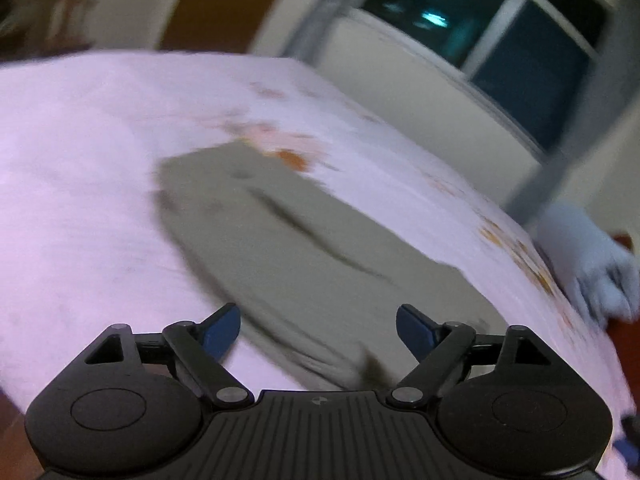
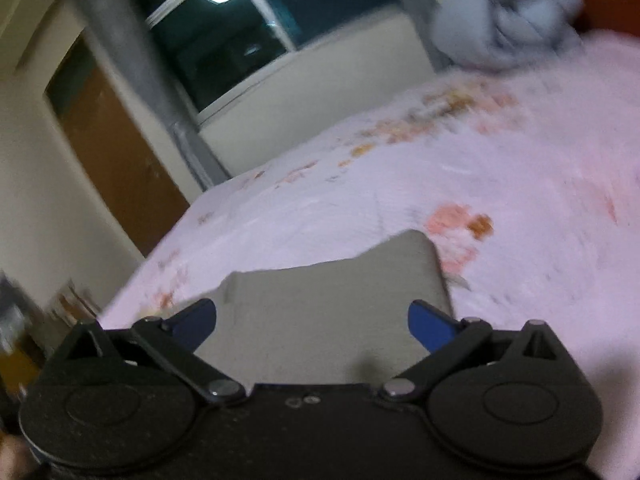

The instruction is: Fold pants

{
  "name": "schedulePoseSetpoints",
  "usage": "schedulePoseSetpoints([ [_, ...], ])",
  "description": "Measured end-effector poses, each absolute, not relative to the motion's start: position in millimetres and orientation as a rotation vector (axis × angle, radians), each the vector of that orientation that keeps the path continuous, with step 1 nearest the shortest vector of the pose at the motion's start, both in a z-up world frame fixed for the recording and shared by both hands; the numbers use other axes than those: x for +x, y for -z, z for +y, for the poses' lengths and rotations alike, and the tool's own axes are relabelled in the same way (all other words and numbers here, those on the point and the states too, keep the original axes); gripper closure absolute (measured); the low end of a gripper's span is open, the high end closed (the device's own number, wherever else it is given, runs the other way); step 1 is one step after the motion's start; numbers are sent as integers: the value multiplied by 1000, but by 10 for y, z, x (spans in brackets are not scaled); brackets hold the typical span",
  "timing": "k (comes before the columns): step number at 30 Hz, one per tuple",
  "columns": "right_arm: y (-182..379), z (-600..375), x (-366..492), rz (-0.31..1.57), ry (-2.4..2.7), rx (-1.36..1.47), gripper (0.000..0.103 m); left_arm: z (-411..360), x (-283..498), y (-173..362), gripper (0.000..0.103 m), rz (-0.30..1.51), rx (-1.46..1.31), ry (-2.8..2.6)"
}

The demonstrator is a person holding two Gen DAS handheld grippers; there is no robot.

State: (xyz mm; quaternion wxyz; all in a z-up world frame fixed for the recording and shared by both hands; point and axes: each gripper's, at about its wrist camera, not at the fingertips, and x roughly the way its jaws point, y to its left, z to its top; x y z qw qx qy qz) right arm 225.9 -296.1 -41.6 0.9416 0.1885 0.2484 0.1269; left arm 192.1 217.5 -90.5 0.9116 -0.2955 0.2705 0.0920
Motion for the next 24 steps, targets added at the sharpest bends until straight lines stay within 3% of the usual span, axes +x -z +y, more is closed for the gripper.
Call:
schedulePoseSetpoints([
  [11,587,-2258,2435,595,-219,300,6,3107,2094,1613,19,451,-1027,-120],
  [19,588,-2158,2501,602,-203,284,6,3113,2369,1668,19,408,-1000,-130],
  [24,591,-2110,2531,613,-207,285,6,3073,2601,1560,3,426,-960,-175],
])
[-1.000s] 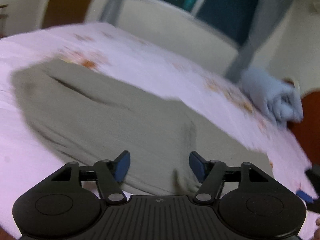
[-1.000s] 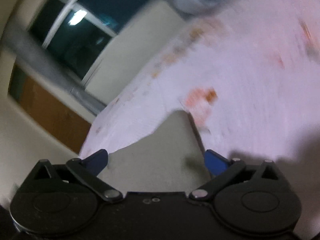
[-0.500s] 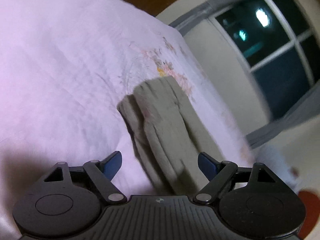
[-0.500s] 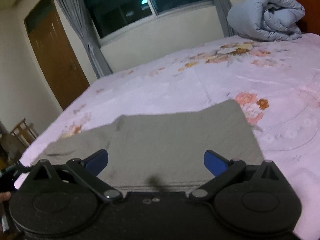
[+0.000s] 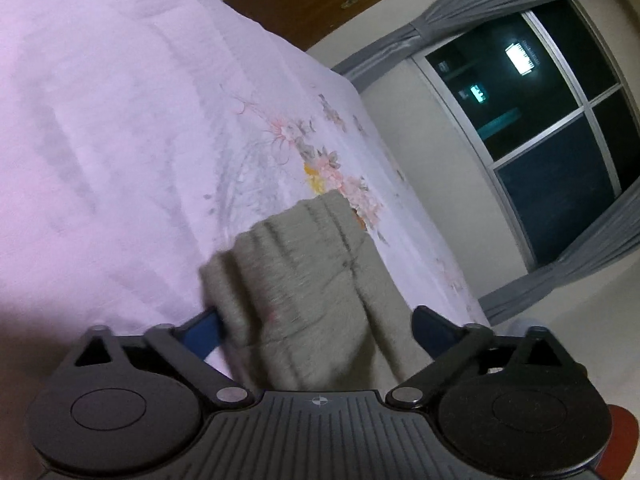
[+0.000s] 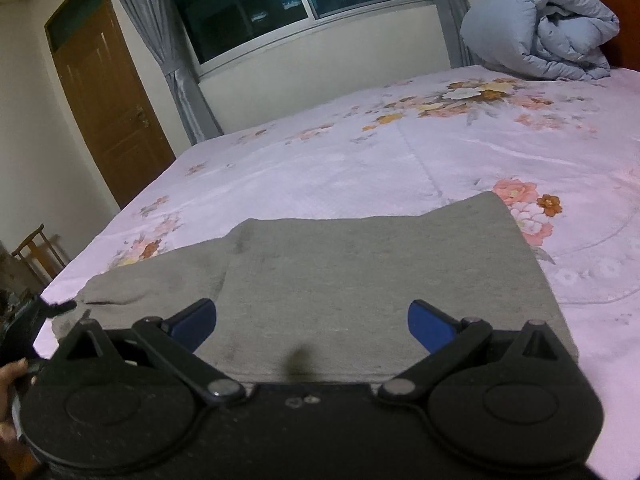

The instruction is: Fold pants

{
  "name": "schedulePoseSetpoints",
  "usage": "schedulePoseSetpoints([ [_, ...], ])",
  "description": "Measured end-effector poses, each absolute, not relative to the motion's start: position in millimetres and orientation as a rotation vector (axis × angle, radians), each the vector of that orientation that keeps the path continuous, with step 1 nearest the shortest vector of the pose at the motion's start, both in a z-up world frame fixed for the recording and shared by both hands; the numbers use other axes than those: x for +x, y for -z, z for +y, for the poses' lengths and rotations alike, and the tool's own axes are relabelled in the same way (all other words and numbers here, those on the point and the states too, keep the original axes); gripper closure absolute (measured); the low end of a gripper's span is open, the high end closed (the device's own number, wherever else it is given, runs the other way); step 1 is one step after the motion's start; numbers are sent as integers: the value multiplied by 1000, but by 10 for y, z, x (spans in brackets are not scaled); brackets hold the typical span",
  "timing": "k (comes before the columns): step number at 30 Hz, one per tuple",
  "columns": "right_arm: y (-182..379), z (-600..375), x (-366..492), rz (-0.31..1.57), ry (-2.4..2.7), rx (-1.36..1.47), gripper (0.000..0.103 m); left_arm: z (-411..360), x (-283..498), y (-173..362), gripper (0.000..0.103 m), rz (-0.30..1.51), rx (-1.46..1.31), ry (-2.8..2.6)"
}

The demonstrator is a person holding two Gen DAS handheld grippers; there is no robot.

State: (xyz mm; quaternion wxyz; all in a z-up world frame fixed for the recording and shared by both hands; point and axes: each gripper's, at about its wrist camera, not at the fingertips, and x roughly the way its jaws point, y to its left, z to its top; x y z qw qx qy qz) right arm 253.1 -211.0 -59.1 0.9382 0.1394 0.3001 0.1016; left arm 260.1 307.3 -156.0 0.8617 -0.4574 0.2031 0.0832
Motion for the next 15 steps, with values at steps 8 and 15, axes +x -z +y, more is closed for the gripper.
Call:
schedulePoseSetpoints([
  [8,557,-2054,2517,623,-229,236,6,3110,2400,1305,70,449,-903,-182],
  [15,698,-1410,2587,628,-312,11,6,3029,2465,743,70,418,-815,-92],
])
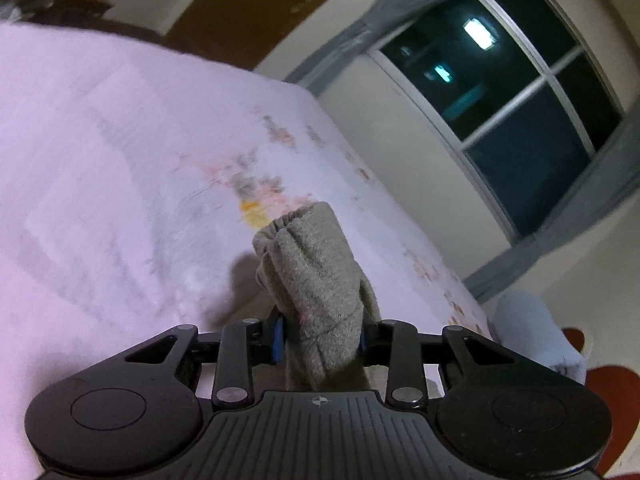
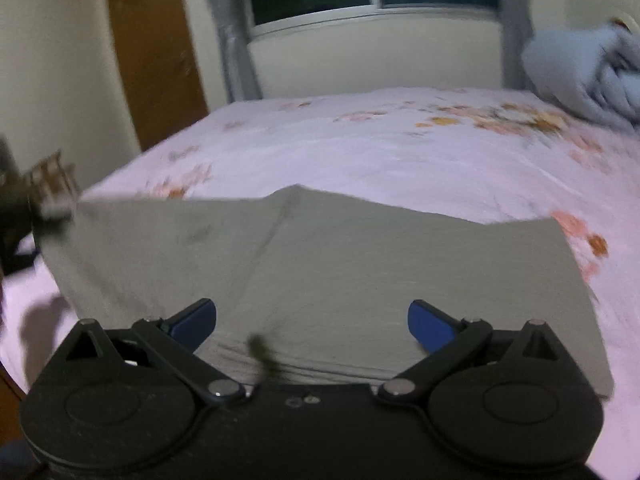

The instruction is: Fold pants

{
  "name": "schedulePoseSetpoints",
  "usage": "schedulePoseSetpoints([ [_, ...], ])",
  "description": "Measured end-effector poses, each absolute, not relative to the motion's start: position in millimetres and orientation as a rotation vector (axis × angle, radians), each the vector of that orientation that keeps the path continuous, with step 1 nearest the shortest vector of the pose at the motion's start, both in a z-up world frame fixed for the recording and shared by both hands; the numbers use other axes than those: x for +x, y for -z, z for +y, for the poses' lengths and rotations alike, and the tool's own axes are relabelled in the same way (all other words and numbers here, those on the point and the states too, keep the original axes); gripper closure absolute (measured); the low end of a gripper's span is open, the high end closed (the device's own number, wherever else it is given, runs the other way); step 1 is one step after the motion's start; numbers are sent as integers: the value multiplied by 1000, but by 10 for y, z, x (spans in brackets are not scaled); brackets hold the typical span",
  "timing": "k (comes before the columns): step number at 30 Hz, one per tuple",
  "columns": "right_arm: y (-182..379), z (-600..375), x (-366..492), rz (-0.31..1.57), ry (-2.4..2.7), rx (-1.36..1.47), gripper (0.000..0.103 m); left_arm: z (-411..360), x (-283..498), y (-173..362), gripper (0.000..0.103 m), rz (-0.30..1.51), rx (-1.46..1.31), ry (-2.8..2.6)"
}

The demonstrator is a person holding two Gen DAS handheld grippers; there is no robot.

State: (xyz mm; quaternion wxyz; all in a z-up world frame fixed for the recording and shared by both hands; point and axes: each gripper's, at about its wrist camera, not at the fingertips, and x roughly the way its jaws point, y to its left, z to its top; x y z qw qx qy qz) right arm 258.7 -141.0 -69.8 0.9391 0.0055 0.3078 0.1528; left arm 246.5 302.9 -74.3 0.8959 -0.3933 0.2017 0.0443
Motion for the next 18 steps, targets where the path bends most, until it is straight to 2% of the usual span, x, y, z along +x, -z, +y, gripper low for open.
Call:
schedulePoseSetpoints([
  [5,1017,-1072,2729,739,-278,-108,6,3011,2351,585,70,438,-772,-81],
  [7,1105,-937,2700,720,-247,-194,6,2982,2276,564,70,447,-741,-85],
  [9,1049,-910,2731,743,-228,-184,6,2971,2242,583,70,447,-725,-91],
  [12,908,-923,2692,681,-216,-147,6,2956,2138,565,70,445,-721,-94],
  [14,1043,-816,2752,755,-230,-217,6,2949,2134,569,70,448,-718,-91],
  [18,1106,-753,2790,753,-221,-232,6,2934,2122,549,70,448,-721,-90],
])
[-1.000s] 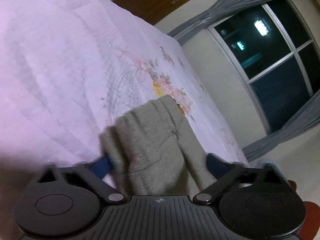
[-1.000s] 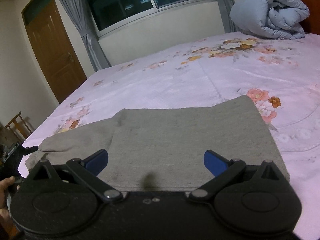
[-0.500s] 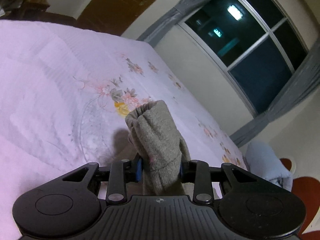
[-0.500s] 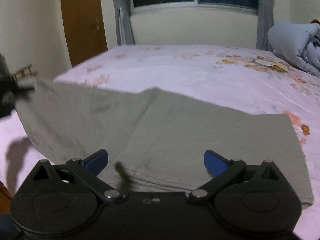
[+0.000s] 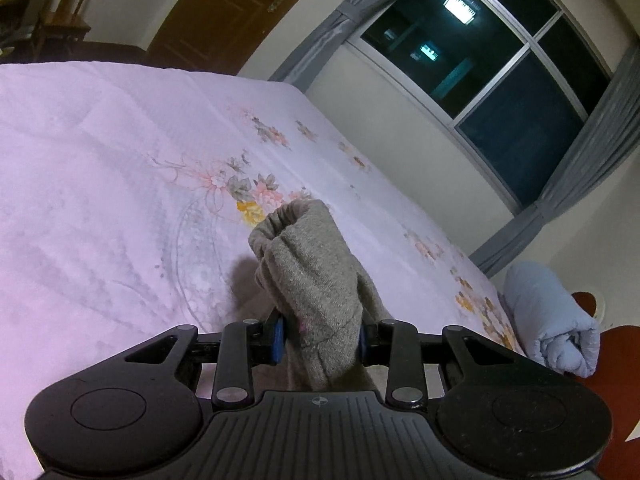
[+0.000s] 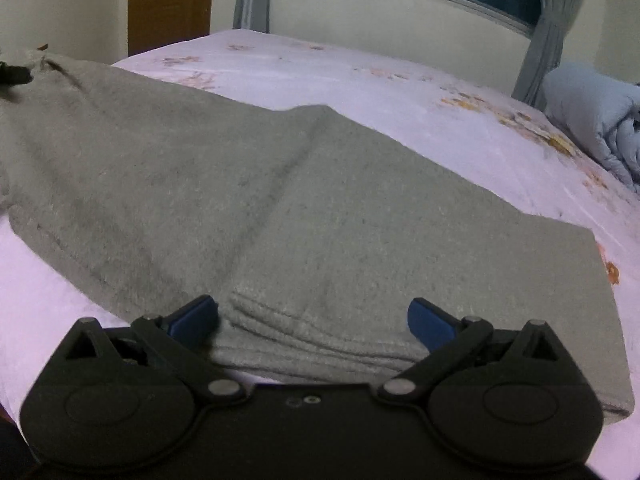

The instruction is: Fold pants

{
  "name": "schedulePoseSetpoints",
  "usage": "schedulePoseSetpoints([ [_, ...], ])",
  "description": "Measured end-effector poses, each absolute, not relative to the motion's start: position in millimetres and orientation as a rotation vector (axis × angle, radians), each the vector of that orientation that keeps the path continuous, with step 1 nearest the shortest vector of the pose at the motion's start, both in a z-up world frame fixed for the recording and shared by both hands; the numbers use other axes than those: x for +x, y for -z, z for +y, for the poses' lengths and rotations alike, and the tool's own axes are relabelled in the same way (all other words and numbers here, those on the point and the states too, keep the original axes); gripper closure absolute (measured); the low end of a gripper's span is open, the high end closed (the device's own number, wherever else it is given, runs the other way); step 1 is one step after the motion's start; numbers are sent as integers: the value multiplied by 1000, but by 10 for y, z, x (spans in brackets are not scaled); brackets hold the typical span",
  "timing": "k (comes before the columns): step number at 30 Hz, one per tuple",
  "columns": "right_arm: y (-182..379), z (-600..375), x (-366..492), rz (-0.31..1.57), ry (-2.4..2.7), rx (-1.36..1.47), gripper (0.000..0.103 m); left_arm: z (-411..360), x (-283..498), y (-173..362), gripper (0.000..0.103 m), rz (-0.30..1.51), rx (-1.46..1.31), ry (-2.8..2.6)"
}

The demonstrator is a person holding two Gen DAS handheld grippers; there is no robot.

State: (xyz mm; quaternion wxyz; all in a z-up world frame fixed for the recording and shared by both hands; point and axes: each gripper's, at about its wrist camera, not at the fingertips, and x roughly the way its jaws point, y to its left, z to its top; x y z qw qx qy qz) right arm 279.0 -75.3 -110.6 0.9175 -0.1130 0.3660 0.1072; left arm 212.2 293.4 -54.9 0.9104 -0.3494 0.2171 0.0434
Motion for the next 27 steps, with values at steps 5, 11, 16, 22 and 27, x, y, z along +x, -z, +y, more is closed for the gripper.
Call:
schedulePoseSetpoints([
  [5,1002,-798,2699,721,-189,-195,6,2922,2133,525,70,446,-713,-92],
  [11,989,-820,2684,727,-194,-194,6,2819,2110,439,70,445,-646,-101],
  [16,676,-1270,2459,562,-194,-66,6,2470,2045,111,70,396,-483,-89],
  [22,460,-2355,2309,511,-51,139,6,1460,2131,-520,70,298,-260,33],
  [27,264,-3250,2053,449,80,236,6,69,2375,-595,70,322,-36,200],
])
